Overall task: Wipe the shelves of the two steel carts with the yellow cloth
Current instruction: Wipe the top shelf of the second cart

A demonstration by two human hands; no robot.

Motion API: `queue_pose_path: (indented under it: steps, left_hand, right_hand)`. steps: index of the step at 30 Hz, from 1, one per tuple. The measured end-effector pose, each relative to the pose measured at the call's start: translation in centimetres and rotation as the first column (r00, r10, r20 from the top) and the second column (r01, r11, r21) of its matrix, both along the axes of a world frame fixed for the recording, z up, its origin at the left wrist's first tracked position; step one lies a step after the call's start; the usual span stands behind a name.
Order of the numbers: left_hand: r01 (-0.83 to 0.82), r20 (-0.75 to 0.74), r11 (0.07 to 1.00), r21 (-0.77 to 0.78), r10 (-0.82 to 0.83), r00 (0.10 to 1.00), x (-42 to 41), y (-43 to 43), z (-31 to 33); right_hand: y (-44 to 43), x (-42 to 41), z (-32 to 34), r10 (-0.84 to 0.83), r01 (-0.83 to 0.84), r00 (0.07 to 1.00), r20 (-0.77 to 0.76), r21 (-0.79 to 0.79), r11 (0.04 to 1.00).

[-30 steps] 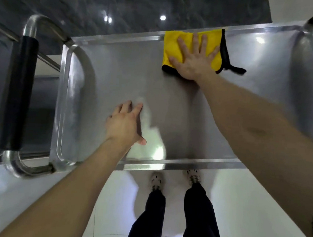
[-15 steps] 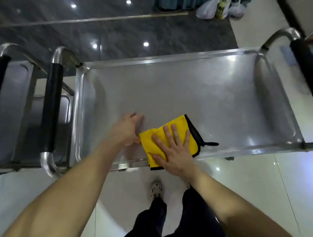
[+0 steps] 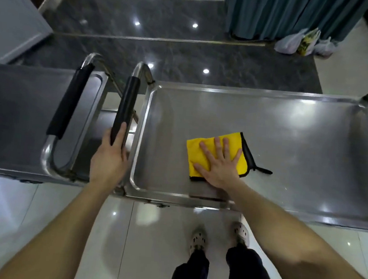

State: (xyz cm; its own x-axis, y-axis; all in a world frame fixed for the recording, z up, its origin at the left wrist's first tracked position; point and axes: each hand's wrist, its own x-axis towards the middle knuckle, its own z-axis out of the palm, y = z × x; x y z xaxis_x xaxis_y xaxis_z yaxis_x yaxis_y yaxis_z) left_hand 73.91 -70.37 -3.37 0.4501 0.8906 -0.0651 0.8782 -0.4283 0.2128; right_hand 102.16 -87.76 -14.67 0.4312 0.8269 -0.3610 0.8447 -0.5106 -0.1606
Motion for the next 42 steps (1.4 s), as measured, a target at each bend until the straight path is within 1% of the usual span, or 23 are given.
queue_pose_path:
  steps: [3,5,9,11,13,15,17,21,24,26,29,31,32,33,34,35,36,37,38,39,40,41,42]
  left_hand:
    - [-0.009,0.055,0.998,0.057,0.006,0.998,-0.1,0.3,-1.7]
    - [-0.022,0.065,0.998,0.062,0.018,0.998,0.0,0.6,-2.4]
    - [-0.043,0.088,0.995,0.086,0.036,0.996,0.1,0.8,-3.1]
    - [-0.045,0.095,0.994,0.102,0.035,0.995,0.1,0.7,-3.4]
    - [-0.052,0.077,0.992,0.116,0.044,0.996,0.1,0.7,-3.8]
    - [-0.05,0.066,0.993,0.109,0.043,0.997,0.0,0.7,-4.0]
    - [-0.052,0.043,0.993,0.106,0.048,0.998,-0.2,0.6,-4.0]
    - [-0.022,0.036,0.995,0.101,0.018,0.999,-0.2,0.6,-3.7]
    - [-0.019,0.038,0.994,0.107,0.015,0.999,-0.2,0.9,-3.8]
    - [-0.018,0.037,0.994,0.109,0.014,0.999,-0.4,1.0,-3.8]
    - [-0.013,0.037,0.993,0.119,0.009,0.999,-0.3,1.1,-3.9]
    - [0.002,0.019,0.985,0.171,-0.005,1.0,-0.3,1.5,-3.9]
    - [0.017,-0.03,0.974,0.226,-0.011,1.0,-0.4,1.7,-4.0]
    - [0.047,-0.087,0.955,0.291,-0.023,0.996,-0.5,1.8,-4.0]
    - [0.109,-0.13,0.931,0.349,-0.067,0.989,-0.4,1.7,-4.2]
    - [0.203,-0.153,0.902,0.381,-0.155,0.976,-0.1,1.2,-4.5]
    - [0.301,-0.141,0.874,0.382,-0.267,0.953,0.5,0.3,-4.9]
    - [0.377,-0.101,0.862,0.338,-0.365,0.925,1.2,-0.9,-5.5]
    - [0.424,-0.048,0.875,0.234,-0.426,0.904,2.0,-2.1,-6.2]
    - [0.436,-0.007,0.896,0.084,-0.437,0.899,2.8,-3.2,-6.9]
    - [0.407,0.013,0.91,-0.081,-0.407,0.913,3.3,-3.9,-7.6]
    - [0.361,0.014,0.909,-0.208,-0.367,0.93,3.6,-4.2,-8.2]
    - [0.33,0.006,0.902,-0.278,-0.342,0.94,3.8,-4.1,-8.7]
  right_hand:
    - [6.2,2.6,0.0,-0.039,0.039,0.999,-0.037,0.016,0.999]
    - [11.0,4.3,-0.5,-0.06,0.062,0.997,-0.04,0.041,0.997]
    - [20.7,7.0,-1.6,-0.053,0.055,0.998,-0.039,0.048,0.997]
    - [23.8,7.4,-2.3,-0.046,0.047,0.999,-0.029,0.046,0.998]
    - [24.8,6.7,-2.8,-0.051,0.051,0.999,-0.007,0.075,0.996]
    - [23.5,4.9,-3.1,-0.018,0.017,1.0,0.012,0.112,0.994]
    - [20.6,2.1,-3.3,0.05,-0.053,0.998,0.028,0.138,0.989]
    - [11.0,-5.2,-4.1,0.179,-0.194,0.98,0.089,0.196,0.961]
    - [3.9,-9.2,-4.2,0.226,-0.242,0.97,0.096,0.238,0.941]
    - [0.3,-11.1,-3.8,0.229,-0.244,0.969,0.094,0.205,0.948]
    - [-2.6,-12.4,-2.7,0.239,-0.247,0.968,0.082,0.118,0.962]
    - [-3.0,-11.8,-1.3,0.243,-0.246,0.969,0.037,0.121,0.962]
    - [-2.7,-10.9,-0.5,0.214,-0.21,0.977,-0.01,0.152,0.966]
    - [-2.2,-9.8,0.4,0.166,-0.151,0.984,-0.057,0.214,0.965]
    - [-1.7,-8.4,1.1,0.117,-0.092,0.991,-0.071,0.284,0.954]
    - [-1.2,-7.0,1.6,0.073,-0.053,0.996,-0.05,0.33,0.942]
    - [-0.6,-5.8,2.0,0.043,-0.033,0.999,-0.026,0.322,0.946]
    - [0.1,-4.7,2.4,0.04,-0.034,0.999,-0.019,0.264,0.964]
    - [0.8,-4.0,2.6,0.059,-0.054,0.998,-0.02,0.175,0.983]
    - [1.4,-3.6,2.7,0.086,-0.084,0.996,-0.016,0.083,0.993]
    - [1.8,-3.5,2.7,0.115,-0.115,0.993,-0.003,0.02,0.993]
    - [2.0,-3.6,2.6,0.139,-0.139,0.99,0.016,-0.007,0.99]
    - [1.9,-3.7,2.6,0.155,-0.155,0.987,0.034,-0.01,0.988]
